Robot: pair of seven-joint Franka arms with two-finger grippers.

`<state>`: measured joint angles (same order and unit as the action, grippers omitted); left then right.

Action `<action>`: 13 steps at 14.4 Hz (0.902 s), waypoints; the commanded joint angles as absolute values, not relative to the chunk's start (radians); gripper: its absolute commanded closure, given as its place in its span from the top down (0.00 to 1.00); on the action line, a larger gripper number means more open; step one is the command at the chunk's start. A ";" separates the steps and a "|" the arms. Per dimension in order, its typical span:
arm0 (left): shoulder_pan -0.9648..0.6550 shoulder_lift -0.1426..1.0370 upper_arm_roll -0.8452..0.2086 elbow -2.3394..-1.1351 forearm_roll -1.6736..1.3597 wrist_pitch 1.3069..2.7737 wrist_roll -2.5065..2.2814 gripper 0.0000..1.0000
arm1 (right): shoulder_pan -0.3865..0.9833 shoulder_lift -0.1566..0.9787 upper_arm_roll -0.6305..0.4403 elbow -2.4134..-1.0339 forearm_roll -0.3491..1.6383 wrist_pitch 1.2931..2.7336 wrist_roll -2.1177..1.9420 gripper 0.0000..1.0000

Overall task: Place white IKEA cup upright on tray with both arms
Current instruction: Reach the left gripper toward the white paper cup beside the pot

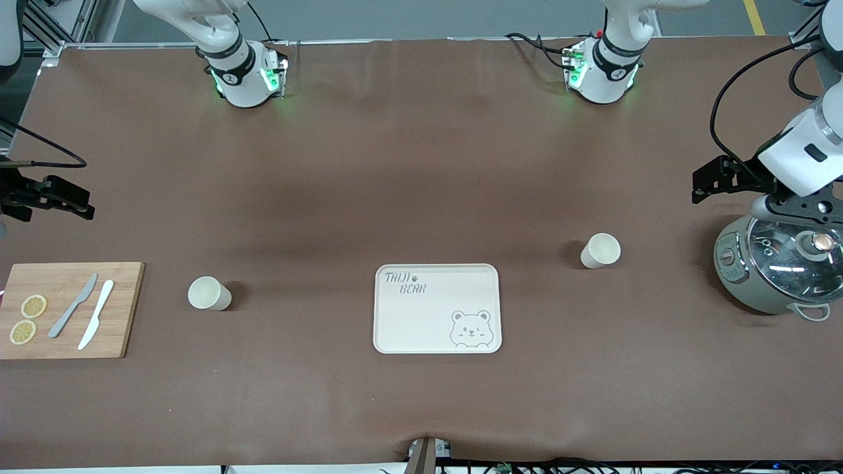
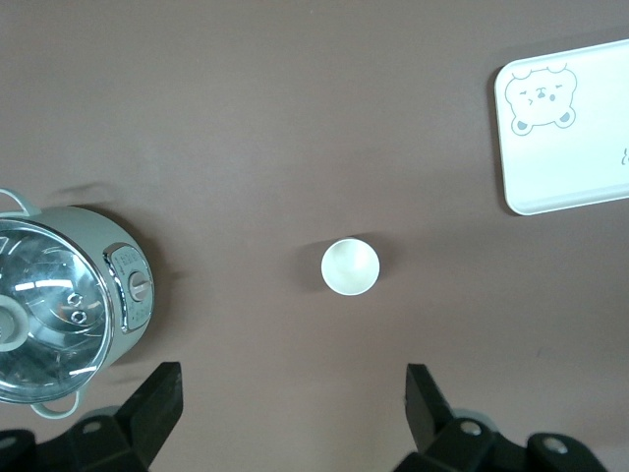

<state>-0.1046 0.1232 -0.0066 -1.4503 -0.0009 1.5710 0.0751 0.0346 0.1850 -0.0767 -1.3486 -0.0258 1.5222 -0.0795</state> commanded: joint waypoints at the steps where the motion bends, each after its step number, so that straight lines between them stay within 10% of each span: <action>1: -0.107 0.117 -0.003 -1.450 -0.002 1.572 0.063 1.00 | 0.021 0.167 -0.069 -1.364 -0.035 1.526 -0.071 1.00; 6: -0.110 0.132 -0.008 -1.457 -0.012 1.591 0.061 1.00 | 0.023 0.169 -0.067 -1.364 -0.032 1.534 -0.071 1.00; 13: -0.109 0.043 -0.017 -1.902 -0.015 2.029 0.060 1.00 | 0.021 0.170 -0.067 -1.364 -0.008 1.548 -0.069 1.00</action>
